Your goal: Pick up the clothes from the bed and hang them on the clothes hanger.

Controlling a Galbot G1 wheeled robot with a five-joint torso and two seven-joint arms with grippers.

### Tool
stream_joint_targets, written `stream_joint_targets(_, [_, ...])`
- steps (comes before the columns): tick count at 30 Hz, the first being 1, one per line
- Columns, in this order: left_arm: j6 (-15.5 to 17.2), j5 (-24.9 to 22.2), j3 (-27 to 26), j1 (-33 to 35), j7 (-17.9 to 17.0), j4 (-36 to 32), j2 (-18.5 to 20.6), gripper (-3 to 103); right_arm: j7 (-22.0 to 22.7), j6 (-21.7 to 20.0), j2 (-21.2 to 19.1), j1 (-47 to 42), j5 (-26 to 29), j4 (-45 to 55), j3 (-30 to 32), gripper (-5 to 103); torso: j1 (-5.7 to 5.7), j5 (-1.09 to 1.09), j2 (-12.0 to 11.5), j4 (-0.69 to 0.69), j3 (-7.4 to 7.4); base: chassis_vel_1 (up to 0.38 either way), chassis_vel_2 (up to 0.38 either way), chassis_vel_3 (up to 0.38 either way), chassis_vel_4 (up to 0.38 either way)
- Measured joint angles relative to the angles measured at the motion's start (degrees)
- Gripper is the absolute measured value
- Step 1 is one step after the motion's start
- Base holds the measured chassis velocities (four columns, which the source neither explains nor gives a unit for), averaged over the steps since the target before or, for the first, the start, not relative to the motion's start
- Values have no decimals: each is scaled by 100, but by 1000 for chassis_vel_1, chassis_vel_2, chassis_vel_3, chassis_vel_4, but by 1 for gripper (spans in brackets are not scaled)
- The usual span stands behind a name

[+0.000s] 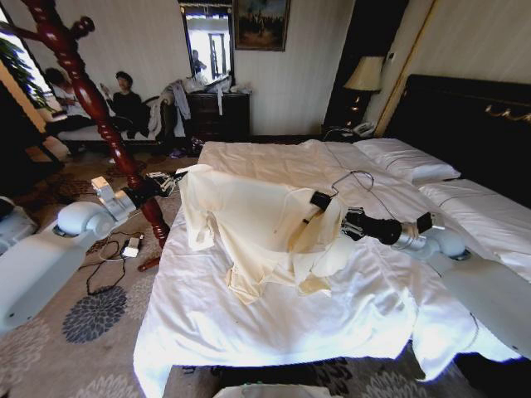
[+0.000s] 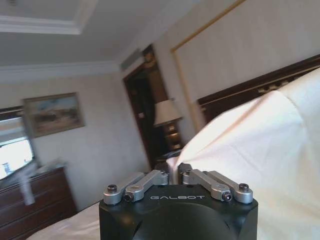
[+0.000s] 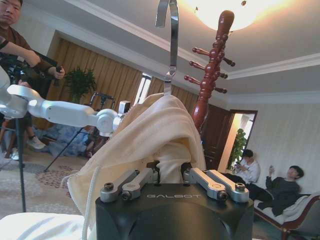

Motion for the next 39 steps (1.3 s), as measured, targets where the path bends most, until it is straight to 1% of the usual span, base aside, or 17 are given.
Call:
stream_joint_targets(2, [16, 26, -5, 5, -224, 88, -30, 22, 132, 51, 29, 17, -26, 9, 7, 15, 0, 0, 0, 0, 0, 0, 0, 0, 0])
stream_joint_targets(5, [-38, 48, -8, 5, -312, 151, -51, 27, 211, 97, 57, 26, -48, 30, 12, 15, 1, -1, 0, 1, 0, 0, 0, 0, 0])
stream_joint_targets(9, [-157, 8, -9, -12, -519, 171, -143, 49, 233, 134, 108, 1, -53, 55, 4, 15, 0, -1, 0, 0, 0, 0, 0, 0, 0])
stream_joint_targets(10, [-157, 8, -9, -12, -519, 171, -143, 49, 233, 134, 108, 1, -53, 55, 4, 15, 0, -1, 0, 0, 0, 0, 0, 0, 0])
stream_joint_targets(12, [-233, -103, -9, -35, -539, 153, -179, 59, 231, 141, 135, -29, -53, 72, -21, 15, 0, -1, 0, -1, 0, 0, 0, 0, 0])
stream_joint_targets(15, [-257, -149, -9, -47, -558, 139, -188, 65, 226, 146, 145, -38, -53, 78, -26, 15, 0, 0, 0, 0, 0, 0, 0, 0, 0])
stream_joint_targets(18, [-32, -675, -59, -157, -633, 48, -254, 81, 207, 167, 151, -80, -49, 84, -30, 15, 1, -2, 0, 1, 1, 0, 0, 0, 0])
stream_joint_targets(19, [-32, -675, -59, -157, -633, 48, -254, 81, 207, 167, 151, -80, -49, 84, -30, 15, 1, -2, 0, 1, 1, 0, 0, 0, 0])
stream_joint_targets(20, [94, -915, -86, -205, -635, -28, -260, 86, 201, 175, 151, -86, -80, 70, -32, 15, 1, -1, 0, 0, 0, 0, 0, 0, 0])
stream_joint_targets(21, [213, -1115, -102, -243, -621, -130, -246, 86, 193, 181, 153, -87, -139, 45, -32, 15, 0, 1, 0, -1, 0, 0, 0, 0, 0])
stream_joint_targets(24, [317, -1207, -74, -251, -253, -598, 10, 99, 106, 225, 173, -76, -321, -41, -33, 15, 1, 2, 0, -2, 0, 0, 0, 0, 0])
stream_joint_targets(25, [317, -1207, -74, -251, -253, -598, 10, 99, 106, 225, 173, -76, -321, -41, -33, 15, 1, 2, 0, -2, 0, 0, 0, 0, 0])
stream_joint_targets(27, [280, -1118, -18, -199, 65, -1001, 227, 100, 87, 230, 195, -77, -380, -50, -49, 15, 0, 0, 0, 3, 0, 0, 0, 0, 0])
stream_joint_targets(30, [214, -891, 106, -172, 416, -1717, 477, 100, 83, 233, 285, -88, -563, -58, -119, 15, -1, 2, 0, 0, 0, 0, 0, 0, 0])
stream_joint_targets(33, [207, -722, 180, -200, 437, -1979, 511, 100, 74, 243, 345, -86, -652, -70, -165, 15, 0, 1, 0, -1, 0, 0, 0, 0, 0])
stream_joint_targets(35, [286, -454, 285, -257, 318, -2222, 500, 100, 59, 248, 439, -52, -766, -82, -266, 15, 0, 1, 0, -1, 0, 0, 0, 0, 0])
stream_joint_targets(39, [364, -215, 496, -366, 245, -2332, 485, 100, 43, 252, 498, -19, -870, -84, -337, 15, 0, -1, 0, 1, 0, 0, 0, 0, 0])
